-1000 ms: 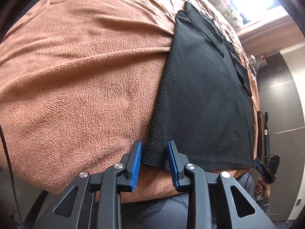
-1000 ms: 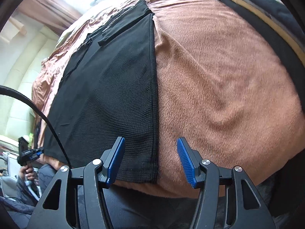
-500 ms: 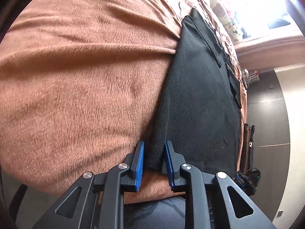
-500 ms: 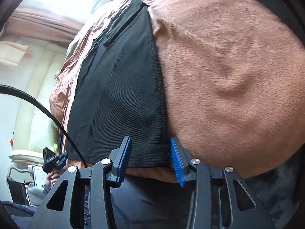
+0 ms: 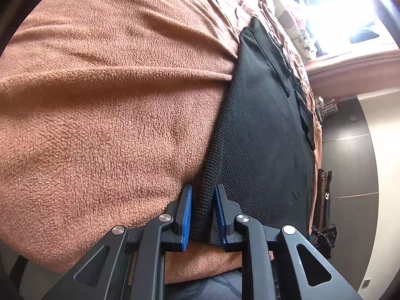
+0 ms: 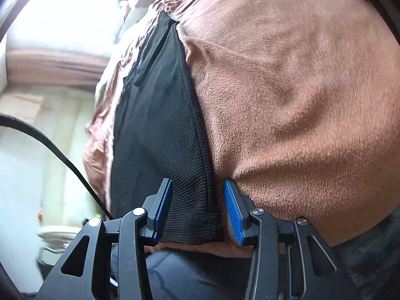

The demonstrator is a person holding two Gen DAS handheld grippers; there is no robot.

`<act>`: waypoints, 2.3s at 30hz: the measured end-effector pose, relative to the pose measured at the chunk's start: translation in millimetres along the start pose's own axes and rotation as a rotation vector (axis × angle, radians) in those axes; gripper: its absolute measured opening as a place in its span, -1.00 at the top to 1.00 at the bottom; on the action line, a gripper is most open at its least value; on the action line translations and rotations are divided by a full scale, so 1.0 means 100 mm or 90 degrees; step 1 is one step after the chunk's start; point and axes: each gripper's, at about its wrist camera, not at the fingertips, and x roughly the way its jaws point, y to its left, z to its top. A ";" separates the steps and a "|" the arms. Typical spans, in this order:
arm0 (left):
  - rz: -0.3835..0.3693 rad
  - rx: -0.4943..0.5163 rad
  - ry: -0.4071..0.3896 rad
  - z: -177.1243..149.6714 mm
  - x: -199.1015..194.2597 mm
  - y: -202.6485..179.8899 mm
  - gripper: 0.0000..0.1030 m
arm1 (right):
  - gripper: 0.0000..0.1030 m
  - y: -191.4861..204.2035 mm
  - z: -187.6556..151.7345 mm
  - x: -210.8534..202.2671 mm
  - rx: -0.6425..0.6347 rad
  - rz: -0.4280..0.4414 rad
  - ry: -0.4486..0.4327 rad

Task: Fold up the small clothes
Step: 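Close the left gripper on the shirt side edge while the right gripper grasps it too, then lift the gripped side edge with both grippers and fold it over the shirt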

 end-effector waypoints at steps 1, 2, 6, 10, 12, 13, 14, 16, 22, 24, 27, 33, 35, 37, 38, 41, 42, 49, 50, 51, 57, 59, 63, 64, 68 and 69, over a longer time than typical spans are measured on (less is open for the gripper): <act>0.004 0.002 0.001 0.00 -0.01 -0.01 0.74 | 0.22 -0.02 -0.02 -0.02 0.003 0.006 0.004; 0.006 0.003 0.002 -0.01 -0.01 -0.01 0.80 | 0.22 -0.02 -0.05 -0.02 0.001 0.007 0.009; 0.012 0.005 -0.001 -0.03 -0.03 -0.03 0.88 | 0.24 -0.03 -0.12 -0.12 -0.013 -0.011 0.022; 0.012 0.005 -0.012 -0.04 -0.05 -0.05 0.91 | 0.24 -0.06 -0.13 -0.15 -0.003 -0.006 0.019; 0.013 0.006 -0.015 -0.04 -0.06 -0.06 0.92 | 0.24 -0.02 -0.13 -0.10 0.004 0.000 0.016; 0.011 0.006 -0.018 -0.04 -0.08 -0.07 0.92 | 0.24 0.01 -0.11 -0.05 0.003 0.005 0.014; 0.010 0.007 -0.021 -0.04 -0.10 -0.08 0.92 | 0.24 0.03 -0.10 -0.02 -0.002 0.004 0.011; 0.008 0.009 -0.027 -0.04 -0.14 -0.10 0.92 | 0.43 0.06 -0.07 0.01 -0.008 -0.008 0.004; 0.002 0.015 -0.042 -0.07 -0.27 -0.17 0.93 | 0.84 0.17 -0.16 -0.09 -0.024 -0.024 -0.006; -0.012 0.008 -0.054 -0.07 -0.36 -0.18 0.93 | 0.86 0.25 -0.19 -0.19 -0.040 -0.015 -0.017; -0.019 0.020 -0.068 -0.09 -0.46 -0.26 0.93 | 0.88 0.37 -0.24 -0.32 -0.060 -0.007 -0.031; -0.042 0.037 -0.087 -0.20 -0.68 -0.37 0.93 | 0.88 0.71 -0.39 -0.65 -0.121 0.014 -0.056; -0.049 0.040 -0.095 -0.26 -0.79 -0.37 0.93 | 0.88 0.75 -0.44 -0.76 -0.132 0.021 -0.062; -0.055 0.041 -0.103 -0.33 -0.88 -0.37 0.93 | 0.88 0.77 -0.51 -0.86 -0.142 0.026 -0.067; -0.058 0.040 -0.107 -0.37 -0.92 -0.38 0.93 | 0.88 0.77 -0.54 -0.89 -0.146 0.029 -0.069; -0.067 0.041 -0.120 -0.54 -1.08 -0.38 0.93 | 0.88 0.82 -0.61 -1.03 -0.160 0.036 -0.078; -0.069 0.041 -0.124 -0.59 -1.12 -0.40 0.94 | 0.88 0.83 -0.65 -1.08 -0.164 0.039 -0.080; -0.088 0.070 -0.151 -1.01 -1.49 -0.50 0.94 | 0.88 0.86 -0.92 -1.56 -0.197 0.052 -0.103; -0.091 0.073 -0.156 -1.07 -1.55 -0.52 0.94 | 0.88 0.86 -0.96 -1.61 -0.198 0.056 -0.106; -0.093 0.077 -0.161 -1.13 -1.63 -0.52 0.93 | 0.88 0.86 -1.00 -1.67 -0.200 0.060 -0.110; -0.104 0.104 -0.189 -1.48 -1.99 -0.62 0.93 | 0.88 0.82 -1.26 -2.00 -0.217 0.076 -0.125; -0.110 0.107 -0.192 -1.56 -2.07 -0.64 0.93 | 0.88 0.80 -1.32 -2.05 -0.221 0.083 -0.129; -0.117 0.118 -0.201 -1.66 -2.21 -0.67 0.93 | 0.88 0.77 -1.40 -2.17 -0.229 0.088 -0.138; -0.120 0.121 -0.204 -1.66 -2.24 -0.68 0.93 | 0.88 0.77 -1.40 -2.17 -0.233 0.088 -0.139; -0.122 0.127 -0.212 -1.58 -2.26 -0.73 0.93 | 0.88 0.76 -1.34 -2.15 -0.230 0.086 -0.144; -0.124 0.126 -0.212 -1.55 -2.26 -0.73 0.93 | 0.88 0.76 -1.31 -2.14 -0.228 0.087 -0.144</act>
